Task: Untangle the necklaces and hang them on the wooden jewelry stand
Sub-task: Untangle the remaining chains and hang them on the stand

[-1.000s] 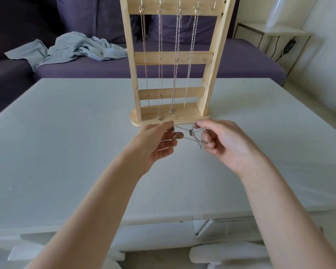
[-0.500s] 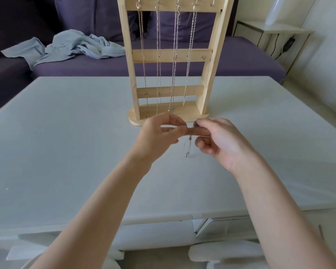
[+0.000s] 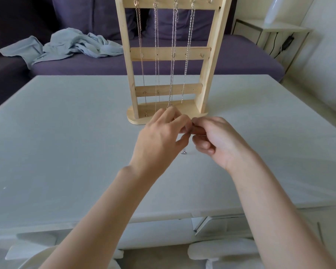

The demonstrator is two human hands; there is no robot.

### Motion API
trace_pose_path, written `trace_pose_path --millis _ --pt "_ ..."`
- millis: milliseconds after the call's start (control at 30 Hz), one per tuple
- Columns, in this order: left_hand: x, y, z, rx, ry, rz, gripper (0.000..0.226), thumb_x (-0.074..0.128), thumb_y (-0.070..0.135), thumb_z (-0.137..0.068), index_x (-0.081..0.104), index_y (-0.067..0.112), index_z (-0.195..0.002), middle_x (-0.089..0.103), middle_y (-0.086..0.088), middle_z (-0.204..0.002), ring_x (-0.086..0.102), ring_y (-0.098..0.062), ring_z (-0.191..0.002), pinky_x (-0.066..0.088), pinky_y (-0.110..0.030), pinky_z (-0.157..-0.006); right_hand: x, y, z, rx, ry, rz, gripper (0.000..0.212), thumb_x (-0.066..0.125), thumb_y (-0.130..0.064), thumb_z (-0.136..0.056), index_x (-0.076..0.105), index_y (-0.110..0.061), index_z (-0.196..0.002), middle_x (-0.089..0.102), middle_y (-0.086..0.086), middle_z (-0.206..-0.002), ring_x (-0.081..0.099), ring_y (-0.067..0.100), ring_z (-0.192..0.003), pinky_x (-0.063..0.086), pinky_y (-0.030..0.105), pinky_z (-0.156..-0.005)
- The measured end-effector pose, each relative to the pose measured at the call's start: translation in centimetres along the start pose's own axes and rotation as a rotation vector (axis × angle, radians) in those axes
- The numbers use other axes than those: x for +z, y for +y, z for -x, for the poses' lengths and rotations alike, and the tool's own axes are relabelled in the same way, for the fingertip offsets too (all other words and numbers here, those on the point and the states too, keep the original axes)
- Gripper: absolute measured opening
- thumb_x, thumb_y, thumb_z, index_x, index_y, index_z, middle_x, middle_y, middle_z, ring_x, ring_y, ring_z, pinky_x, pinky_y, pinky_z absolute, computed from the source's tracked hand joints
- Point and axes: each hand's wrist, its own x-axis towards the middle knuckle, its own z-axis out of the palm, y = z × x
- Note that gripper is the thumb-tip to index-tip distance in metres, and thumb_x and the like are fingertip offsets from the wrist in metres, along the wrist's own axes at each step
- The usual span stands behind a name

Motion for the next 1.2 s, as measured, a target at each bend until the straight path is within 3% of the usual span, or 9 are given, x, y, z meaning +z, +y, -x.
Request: trace_pose_path --millis 100,200,333,467,567,767,933,1200 --pt "0.0 0.0 0.0 0.025 0.011 -0.022 0.004 0.065 0.014 -0.075 0.064 0.011 -0.074 0.058 -0.001 -0.075 0.057 -0.022 -0.071 0.048 -0.035 -0.044 -0.1 0.2 -0.2 0.006 0.002 0.010 0.017 0.039 -0.004 -0.095 0.051 -0.006 -0.083 0.045 0.009 -0.066 0.025 0.009 -0.032 0.013 0.016 -0.034" --pt "-0.1 0.1 0.0 -0.051 -0.028 0.084 0.003 0.066 0.016 -0.075 0.064 0.013 -0.074 0.058 0.004 -0.075 0.055 -0.013 -0.066 0.048 -0.031 -0.050 -0.1 0.2 -0.4 0.013 -0.002 0.057 0.016 0.042 -0.006 -0.094 0.052 -0.004 -0.081 0.057 0.003 -0.060 0.024 0.009 -0.033 0.013 0.016 -0.035" --pt "-0.5 0.4 -0.6 -0.438 -0.092 0.468 0.017 0.070 0.011 -0.079 0.059 0.021 -0.070 0.059 0.014 -0.066 0.055 0.002 -0.060 0.041 -0.010 -0.058 -0.4 0.2 -0.3 -0.002 0.061 0.194 0.016 0.047 -0.013 -0.092 0.057 -0.004 -0.084 0.070 0.012 -0.072 0.025 0.013 -0.035 0.014 0.015 -0.036" --pt "-1.3 0.0 -0.9 -0.797 -0.137 0.806 0.014 0.066 0.009 -0.084 0.061 0.017 -0.073 0.061 0.009 -0.069 0.056 -0.003 -0.062 0.048 -0.016 -0.063 -1.3 0.0 0.0 -0.143 0.210 0.319 0.015 0.053 -0.015 -0.089 0.062 -0.006 -0.081 0.073 0.005 -0.071 0.029 0.014 -0.037 0.023 0.016 -0.034" --pt "-1.6 -0.2 -0.8 -0.948 -0.197 0.957 0.011 0.065 0.011 -0.085 0.060 0.015 -0.076 0.062 0.005 -0.072 0.059 -0.003 -0.064 0.052 -0.017 -0.067 -1.0 -0.2 0.1 -0.295 0.127 0.332 0.009 0.062 -0.009 -0.086 0.067 -0.010 -0.079 0.071 0.001 -0.071 0.044 0.009 -0.042 0.035 0.019 -0.040" --pt "-1.7 -0.3 -0.7 -0.972 -0.241 1.011 0.010 0.065 0.008 -0.086 0.062 0.009 -0.076 0.064 -0.001 -0.071 0.060 -0.008 -0.065 0.052 -0.016 -0.064 -0.6 0.2 -0.3 -0.360 0.023 0.417 0.008 0.067 -0.007 -0.083 0.072 -0.012 -0.079 0.063 0.009 -0.068 0.051 0.022 -0.057 0.042 0.025 -0.052" --pt "-2.1 -0.4 -0.8 -0.972 -0.271 1.030 0.008 0.063 0.009 -0.087 0.067 0.003 -0.083 0.068 -0.003 -0.072 0.064 -0.007 -0.065 0.053 -0.015 -0.064 -0.6 0.1 -0.2 -0.329 -0.010 0.404 0.012 0.066 -0.005 -0.084 0.069 -0.013 -0.075 0.059 0.002 -0.060 0.046 0.013 -0.051 0.042 0.020 -0.055" --pt "-2.3 -0.4 -0.9 -0.939 -0.304 0.974 0.014 0.061 0.013 -0.089 0.070 0.006 -0.082 0.070 0.002 -0.069 0.063 -0.003 -0.061 0.050 -0.014 -0.060 -0.9 0.0 0.1 -0.261 -0.110 0.289 0.015 0.063 -0.001 -0.085 0.068 -0.010 -0.075 0.062 0.001 -0.064 0.052 0.009 -0.057 0.043 0.017 -0.055"
